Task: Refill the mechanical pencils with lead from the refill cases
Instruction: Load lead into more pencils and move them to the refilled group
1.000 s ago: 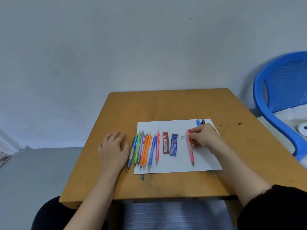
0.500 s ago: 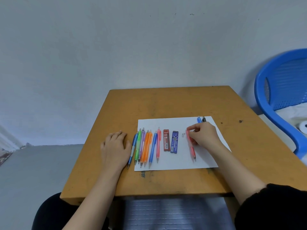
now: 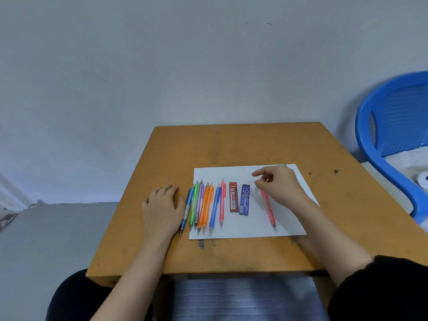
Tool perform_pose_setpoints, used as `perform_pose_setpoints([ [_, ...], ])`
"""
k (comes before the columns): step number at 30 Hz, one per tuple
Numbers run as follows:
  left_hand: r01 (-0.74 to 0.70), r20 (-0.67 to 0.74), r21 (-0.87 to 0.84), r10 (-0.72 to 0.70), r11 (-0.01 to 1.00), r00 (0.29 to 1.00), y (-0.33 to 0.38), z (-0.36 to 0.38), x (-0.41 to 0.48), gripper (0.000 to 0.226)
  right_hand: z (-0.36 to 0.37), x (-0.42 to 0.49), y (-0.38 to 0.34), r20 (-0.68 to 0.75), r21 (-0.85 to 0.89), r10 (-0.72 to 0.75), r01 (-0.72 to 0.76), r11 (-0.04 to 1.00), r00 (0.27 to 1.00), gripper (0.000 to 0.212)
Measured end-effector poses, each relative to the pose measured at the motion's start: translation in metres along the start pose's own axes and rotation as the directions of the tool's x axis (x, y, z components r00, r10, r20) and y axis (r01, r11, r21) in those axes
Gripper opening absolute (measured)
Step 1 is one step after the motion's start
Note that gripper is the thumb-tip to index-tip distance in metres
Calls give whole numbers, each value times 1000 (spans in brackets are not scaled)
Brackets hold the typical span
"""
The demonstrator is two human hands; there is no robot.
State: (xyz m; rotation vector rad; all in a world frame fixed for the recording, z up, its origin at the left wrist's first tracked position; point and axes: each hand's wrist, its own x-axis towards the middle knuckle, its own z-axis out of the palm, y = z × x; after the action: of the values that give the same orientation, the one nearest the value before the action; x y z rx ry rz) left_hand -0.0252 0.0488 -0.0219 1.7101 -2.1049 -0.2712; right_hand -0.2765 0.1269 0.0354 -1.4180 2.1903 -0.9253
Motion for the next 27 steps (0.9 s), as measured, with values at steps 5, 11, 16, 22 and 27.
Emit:
perform_pose_setpoints([
  [5, -3, 3, 0, 3, 1000, 1000, 1, 0, -1, 43, 13, 4, -24, 340, -363, -77, 206, 909, 937, 62],
  [11, -14, 0, -2, 14, 1000, 1000, 0, -1, -2, 43, 24, 13, -32, 456, -548, -67, 339, 764, 888, 96],
  [16, -15, -6, 5, 15, 1000, 1000, -1, 0, -1, 44, 28, 19, -39, 459, -521, -75, 336, 785, 885, 92],
  [22, -12, -19, -7, 12, 1000, 1000, -2, 2, 1, 44, 31, 13, -42, 381, -374, -114, 266, 888, 917, 84],
  [27, -23, -54, -30, 22, 999, 998, -2, 2, 1, 40, 33, 1, -43, 206, -36, -130, 140, 989, 970, 59],
])
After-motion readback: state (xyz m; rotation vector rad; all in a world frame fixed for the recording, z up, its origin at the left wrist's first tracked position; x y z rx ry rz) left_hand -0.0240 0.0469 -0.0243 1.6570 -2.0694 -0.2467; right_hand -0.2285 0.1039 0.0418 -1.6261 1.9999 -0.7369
